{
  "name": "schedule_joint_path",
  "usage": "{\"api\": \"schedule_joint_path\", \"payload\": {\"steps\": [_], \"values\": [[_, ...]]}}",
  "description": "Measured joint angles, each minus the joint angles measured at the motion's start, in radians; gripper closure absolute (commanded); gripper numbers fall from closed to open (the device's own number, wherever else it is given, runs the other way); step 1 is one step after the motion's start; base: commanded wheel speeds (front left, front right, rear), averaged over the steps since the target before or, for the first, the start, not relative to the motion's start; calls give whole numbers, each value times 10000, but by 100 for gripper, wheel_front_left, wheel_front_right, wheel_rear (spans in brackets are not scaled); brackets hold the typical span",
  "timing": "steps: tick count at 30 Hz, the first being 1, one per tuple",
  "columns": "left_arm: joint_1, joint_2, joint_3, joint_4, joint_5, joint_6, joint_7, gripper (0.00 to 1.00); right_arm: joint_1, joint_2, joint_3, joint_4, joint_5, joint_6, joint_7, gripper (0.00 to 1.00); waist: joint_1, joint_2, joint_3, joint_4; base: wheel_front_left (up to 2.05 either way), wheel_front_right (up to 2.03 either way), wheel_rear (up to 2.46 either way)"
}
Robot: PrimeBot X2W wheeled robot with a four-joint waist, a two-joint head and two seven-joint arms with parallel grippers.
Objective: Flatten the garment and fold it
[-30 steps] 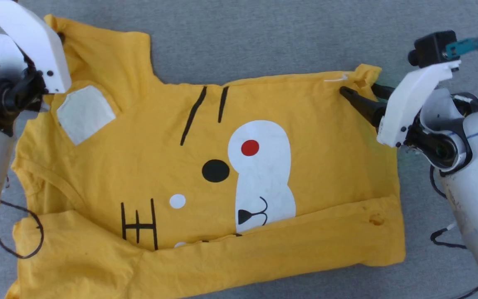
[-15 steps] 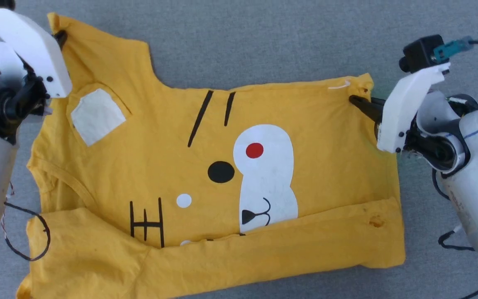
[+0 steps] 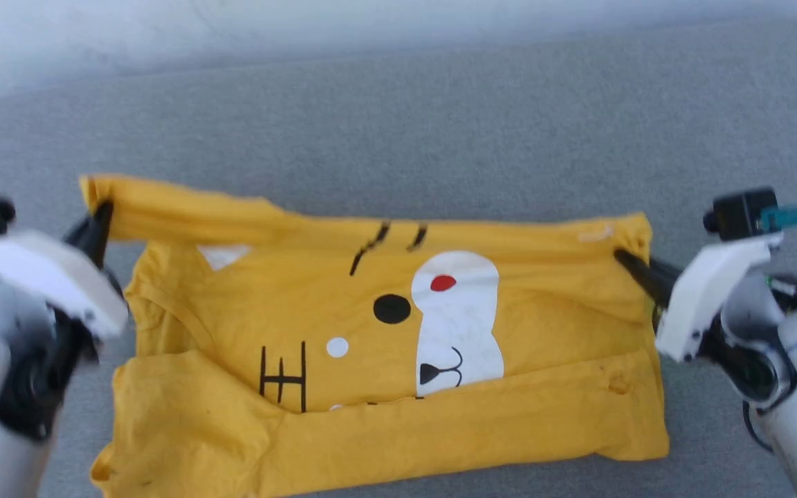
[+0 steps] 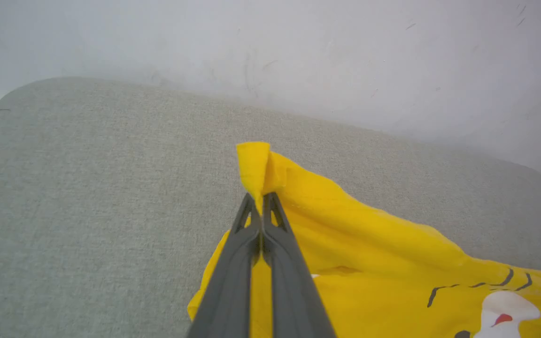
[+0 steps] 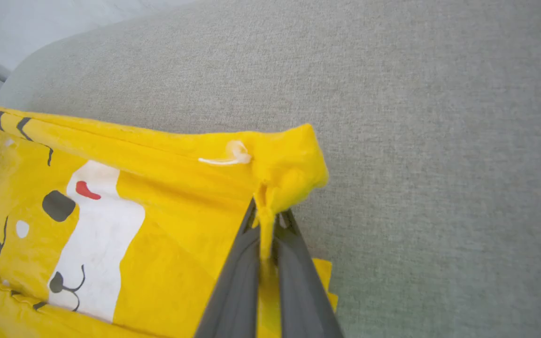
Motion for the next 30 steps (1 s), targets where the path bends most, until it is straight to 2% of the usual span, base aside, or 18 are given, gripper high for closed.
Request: {"api": "schedule_joint_path", "payload": {"steps": [6,11,12,13,14,15,16,17,18,19,24,30], "values": [[3047,-63,357,-1743,-311,826,-541,100,1457,-65,-261,161,12,0,-690,100,-2,0,-704,360,0,0,0],[5165,-491,470,-2192,-780,1342,-832,100,2295,40,-314,339,-138,0,-1124,100,0,0,-1114,629,0,0,0],[5506,-600,481,-2238,-880,1386,-867,100,2427,71,-345,337,-190,0,-1266,96,0,0,-1189,656,0,0,0],[5789,-696,447,-2255,-903,1440,-909,100,2555,109,-393,355,-228,0,-1365,65,-1,0,-1261,680,0,0,0],[6004,-782,401,-2261,-943,1444,-911,100,2690,134,-418,370,-244,0,-1371,41,0,0,-1329,698,0,0,0],[6156,-897,360,-2234,-978,1444,-926,100,2830,165,-428,391,-257,0,-1407,0,0,1,-1389,711,0,0,0],[6257,-1009,314,-2148,-1058,1442,-951,80,2980,199,-439,401,-307,0,-1471,0,1,0,-1450,718,0,0,0],[6319,-1135,280,-2059,-1200,1438,-951,80,3126,232,-470,408,-351,0,-1519,0,1,0,-1509,720,0,0,0],[6373,-1244,261,-1937,-1308,1427,-955,45,3282,261,-491,405,-399,0,-1536,0,1,0,-1573,718,0,0,0],[6447,-1277,203,-1831,-1315,1413,-970,0,3439,288,-548,370,-453,8,-1607,0,1,0,-1635,709,0,0,0],[6721,-1336,42,-1576,-1068,1340,-1394,0,4322,477,-1062,-272,-681,8,-1770,0,1,0,-1918,628,0,0,0],[6561,-1298,4,-1745,242,1540,-2836,0,5267,539,-2157,-1860,-1191,8,-1753,0,1,0,-2103,526,0,0,0]]}}
